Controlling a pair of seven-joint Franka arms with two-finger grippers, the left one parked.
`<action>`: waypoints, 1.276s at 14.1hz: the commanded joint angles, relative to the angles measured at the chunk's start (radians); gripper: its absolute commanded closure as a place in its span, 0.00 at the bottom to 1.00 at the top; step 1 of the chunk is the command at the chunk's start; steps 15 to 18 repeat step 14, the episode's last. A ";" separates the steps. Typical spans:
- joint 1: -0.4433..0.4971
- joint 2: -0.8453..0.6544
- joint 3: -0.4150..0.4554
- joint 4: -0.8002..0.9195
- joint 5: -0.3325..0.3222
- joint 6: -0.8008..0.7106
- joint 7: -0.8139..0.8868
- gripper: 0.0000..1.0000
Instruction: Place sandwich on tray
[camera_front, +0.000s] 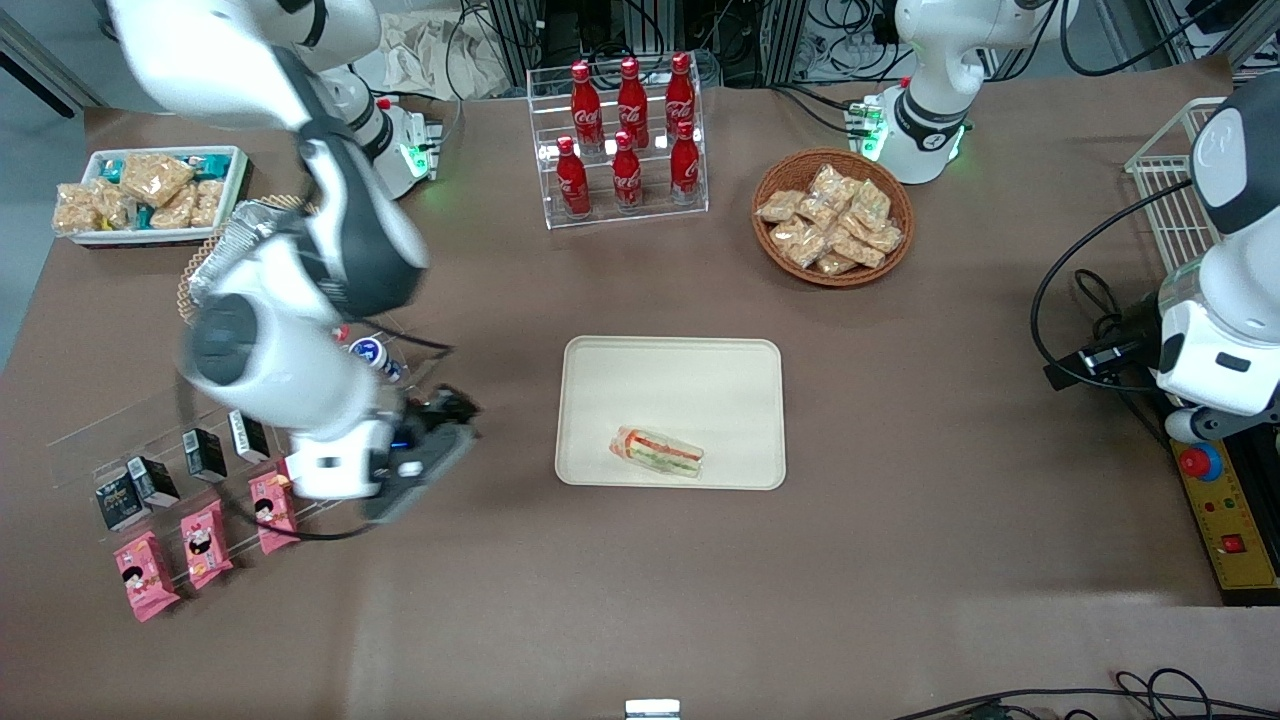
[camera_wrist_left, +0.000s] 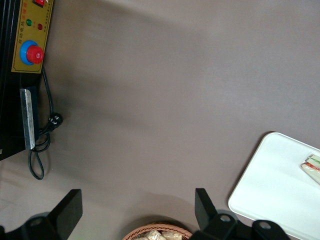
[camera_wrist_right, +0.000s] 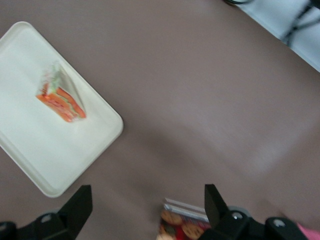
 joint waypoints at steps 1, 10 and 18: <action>-0.106 -0.085 0.009 -0.025 0.027 -0.092 0.007 0.00; -0.355 -0.160 -0.024 0.017 -0.021 -0.298 0.031 0.00; -0.347 -0.160 -0.031 0.057 -0.088 -0.370 0.220 0.00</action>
